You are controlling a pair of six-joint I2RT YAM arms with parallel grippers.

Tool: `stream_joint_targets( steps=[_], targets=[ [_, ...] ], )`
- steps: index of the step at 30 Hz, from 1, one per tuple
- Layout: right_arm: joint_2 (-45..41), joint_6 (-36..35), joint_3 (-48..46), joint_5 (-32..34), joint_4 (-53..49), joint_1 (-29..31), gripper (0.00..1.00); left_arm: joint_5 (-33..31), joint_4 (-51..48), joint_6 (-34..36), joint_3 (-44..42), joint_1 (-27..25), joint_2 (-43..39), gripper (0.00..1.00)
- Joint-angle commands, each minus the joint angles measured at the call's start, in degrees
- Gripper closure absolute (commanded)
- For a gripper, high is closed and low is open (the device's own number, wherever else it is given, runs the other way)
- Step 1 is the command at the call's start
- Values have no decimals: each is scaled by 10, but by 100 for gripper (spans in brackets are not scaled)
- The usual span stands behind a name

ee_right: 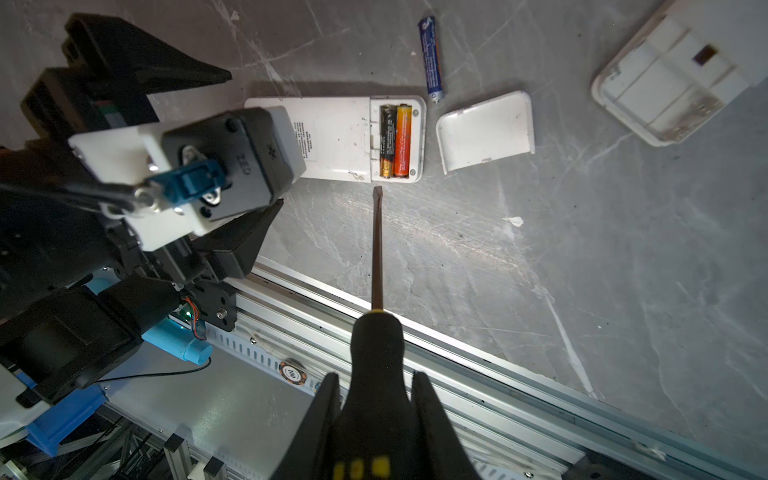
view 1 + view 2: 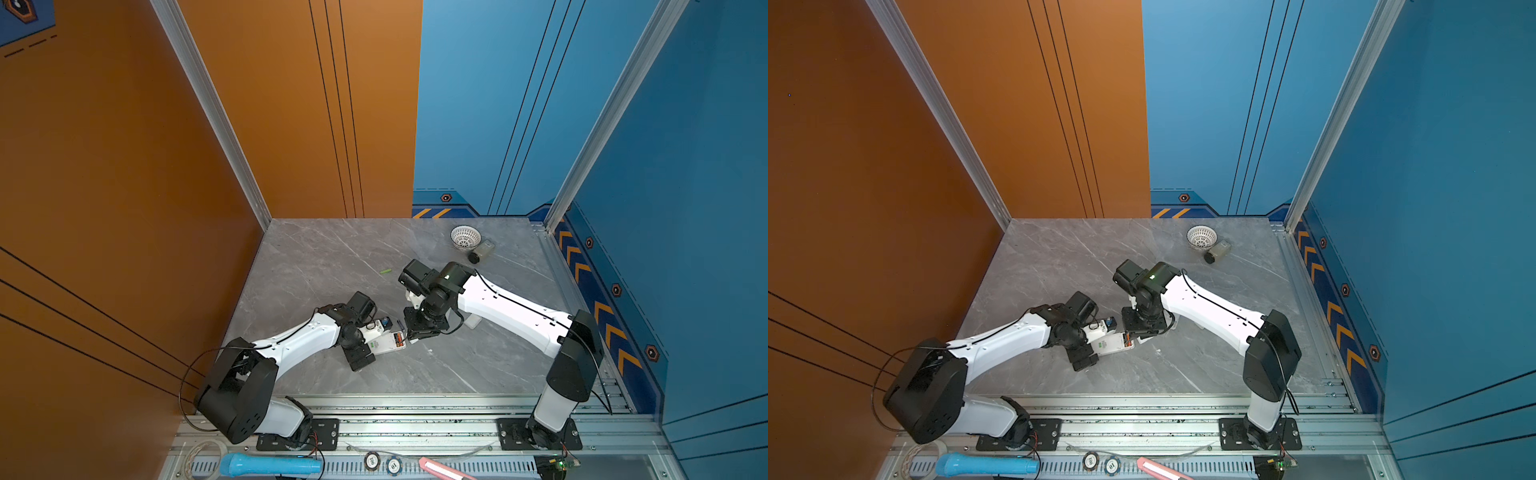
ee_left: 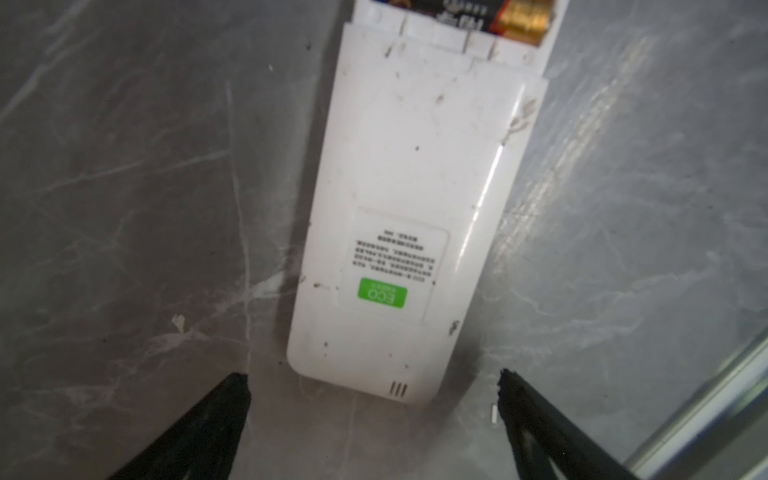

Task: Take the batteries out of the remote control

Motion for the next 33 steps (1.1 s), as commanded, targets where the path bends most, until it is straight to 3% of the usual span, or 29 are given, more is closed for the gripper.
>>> stream_joint_targets(
  steps=[1,20,26,33],
  targets=[
    [11,10,11,-7,-19,3,100,-6,24,10,-8,-5,10,6],
    [36,12,17,20,-19,3,100,29,60,15,-30,-40,32,62],
    [22,12,29,23,-41,-5,100,9,64,12,-31,-48,35,76],
    [30,8,30,25,-42,-5,100,-1,64,14,-29,-51,36,84]
  ],
)
